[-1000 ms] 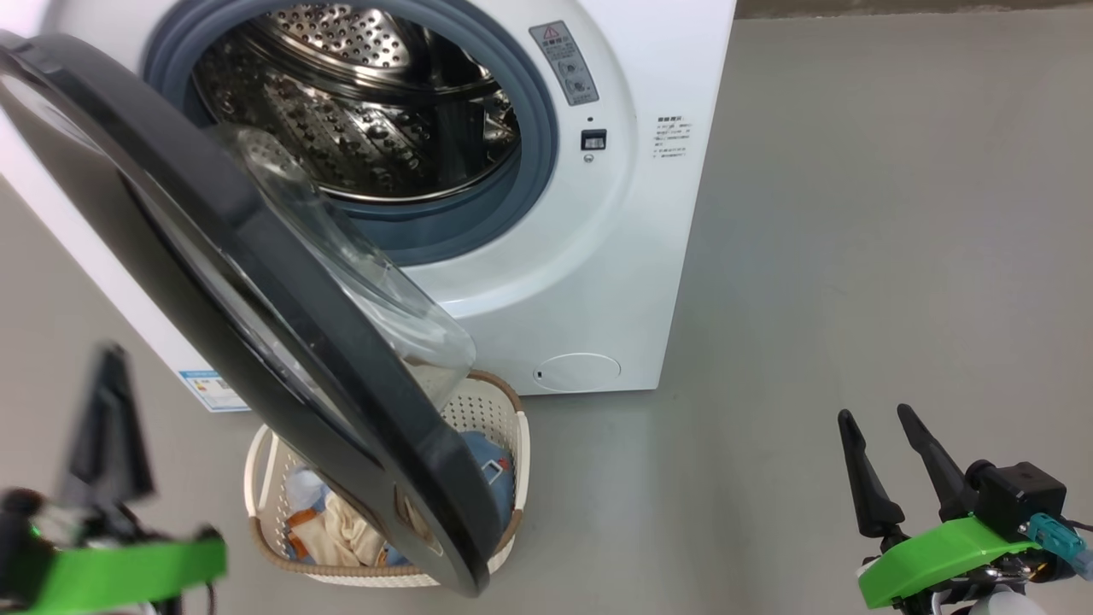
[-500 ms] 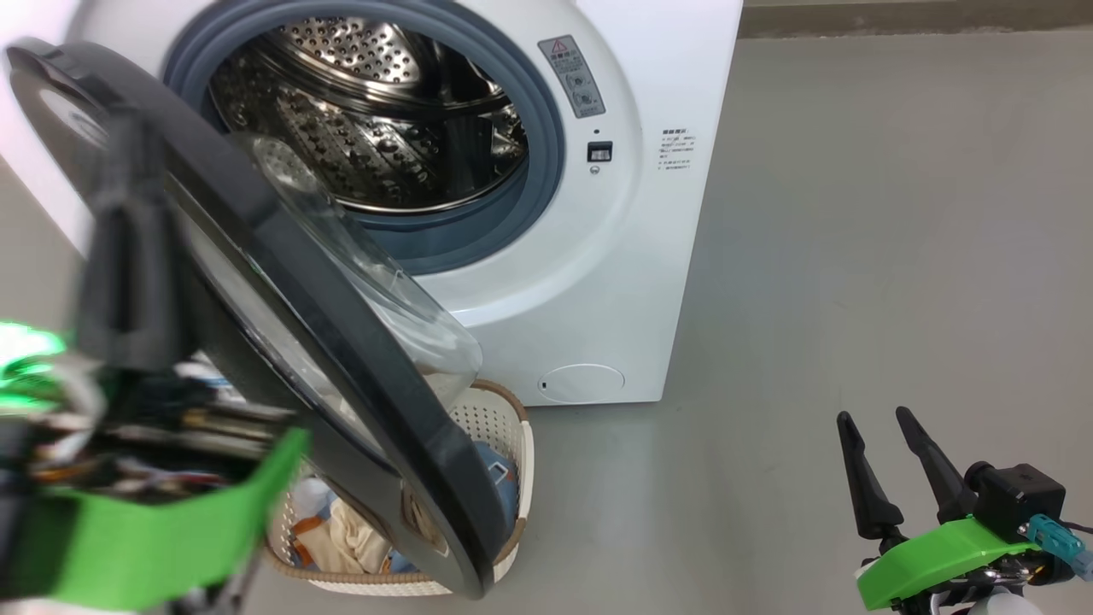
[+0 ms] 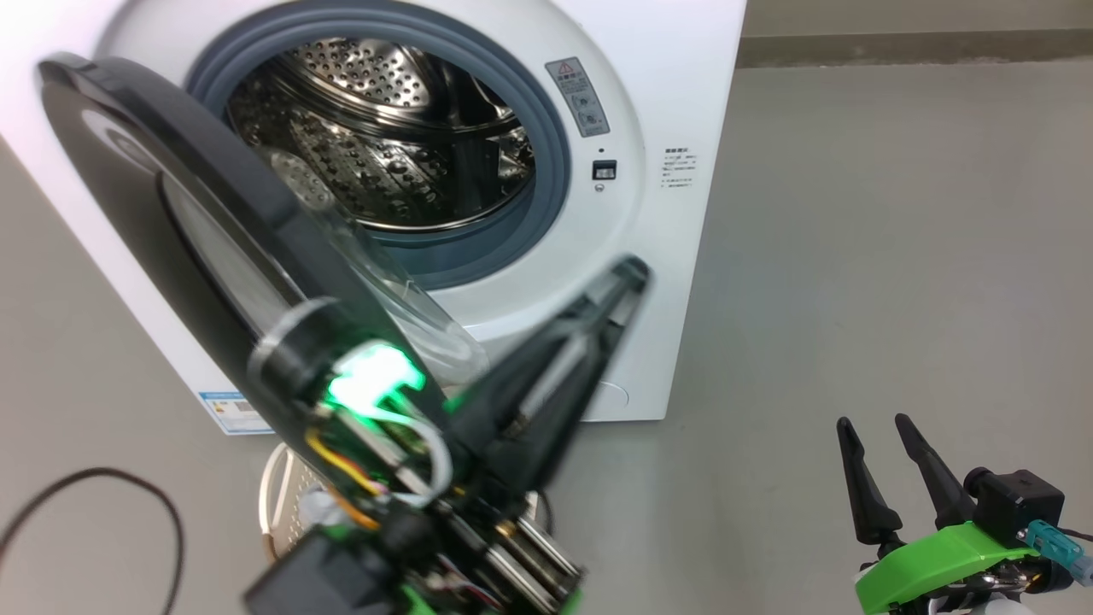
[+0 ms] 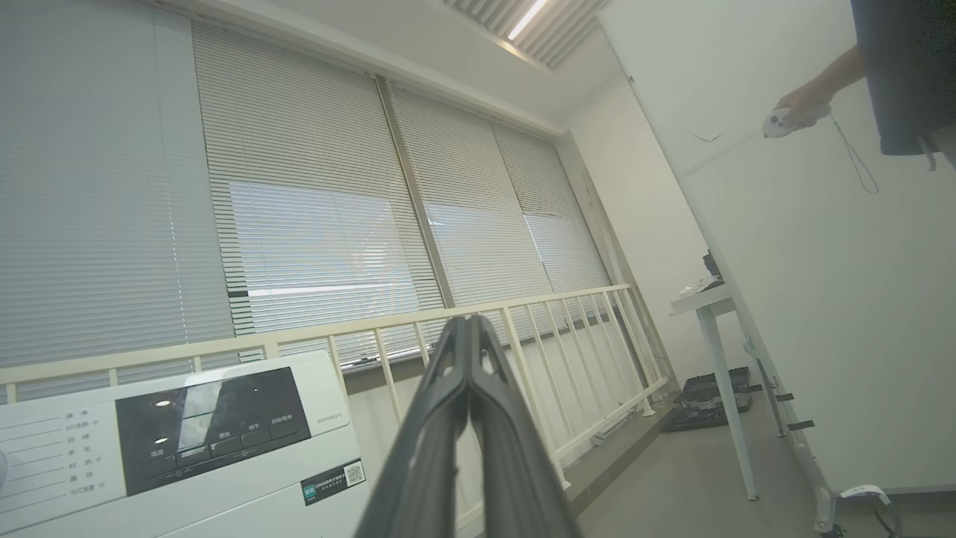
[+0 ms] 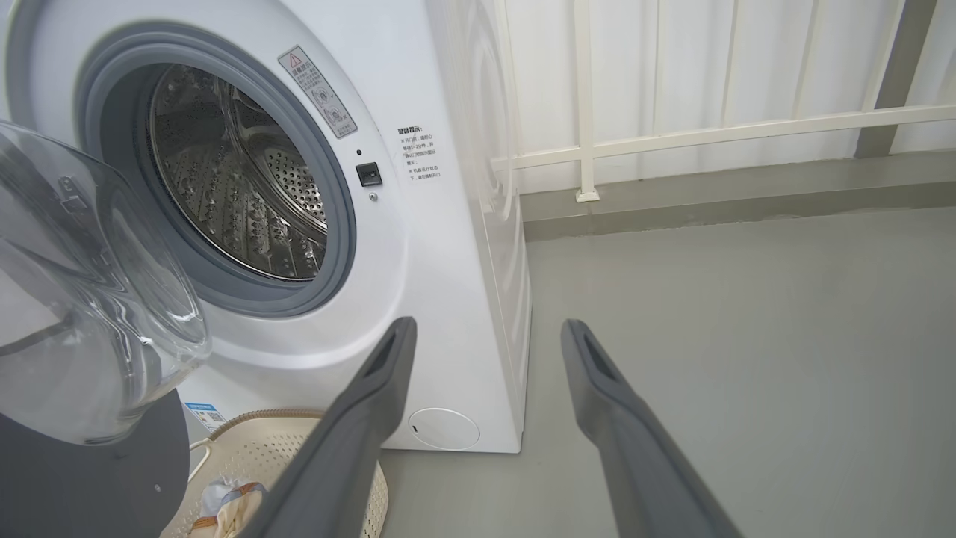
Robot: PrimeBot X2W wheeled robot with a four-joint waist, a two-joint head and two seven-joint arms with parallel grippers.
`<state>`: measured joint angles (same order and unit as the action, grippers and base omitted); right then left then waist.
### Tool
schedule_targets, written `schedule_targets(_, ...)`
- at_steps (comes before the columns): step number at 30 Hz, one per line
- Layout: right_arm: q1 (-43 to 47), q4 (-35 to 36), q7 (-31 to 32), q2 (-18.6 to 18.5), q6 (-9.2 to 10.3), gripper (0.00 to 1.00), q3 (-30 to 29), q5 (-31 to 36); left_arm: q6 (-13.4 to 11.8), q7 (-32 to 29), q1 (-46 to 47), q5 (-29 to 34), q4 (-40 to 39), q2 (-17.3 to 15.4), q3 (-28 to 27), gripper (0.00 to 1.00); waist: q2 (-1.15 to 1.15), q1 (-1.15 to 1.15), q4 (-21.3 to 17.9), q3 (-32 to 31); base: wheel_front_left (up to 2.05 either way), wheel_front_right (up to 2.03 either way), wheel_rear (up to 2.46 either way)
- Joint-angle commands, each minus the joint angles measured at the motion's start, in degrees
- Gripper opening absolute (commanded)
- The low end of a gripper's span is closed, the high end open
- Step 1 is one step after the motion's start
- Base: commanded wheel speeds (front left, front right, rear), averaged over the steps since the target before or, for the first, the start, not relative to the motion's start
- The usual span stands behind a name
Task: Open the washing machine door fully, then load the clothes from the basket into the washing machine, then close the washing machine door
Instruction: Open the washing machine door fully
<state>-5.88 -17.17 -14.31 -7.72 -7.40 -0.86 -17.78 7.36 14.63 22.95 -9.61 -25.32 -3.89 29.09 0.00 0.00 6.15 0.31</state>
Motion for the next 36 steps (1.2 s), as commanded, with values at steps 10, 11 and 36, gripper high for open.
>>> schedule_targets(10,0.06,0.82,-0.69,-0.26,-0.09,1.00,1.04,0.23,0.12,-0.56,-3.90,-4.07,5.05,0.09,6.68,0.00,0.00,0.00,2.33,-0.47,0.00,0.00,0.00)
schedule_targets(11,0.10,0.77,-0.69,-0.28,-0.09,1.00,0.91,0.14,0.12,-0.56,-4.41,-4.27,5.60,0.06,7.18,0.00,0.00,0.00,2.56,-0.44,0.00,0.00,0.00)
schedule_targets(36,-0.68,0.31,-0.69,-1.15,-0.09,1.00,1.29,-0.81,-1.58,-2.12,-9.52,-9.22,17.93,-0.38,9.00,0.00,0.00,0.00,4.56,1.00,0.00,0.00,0.00)
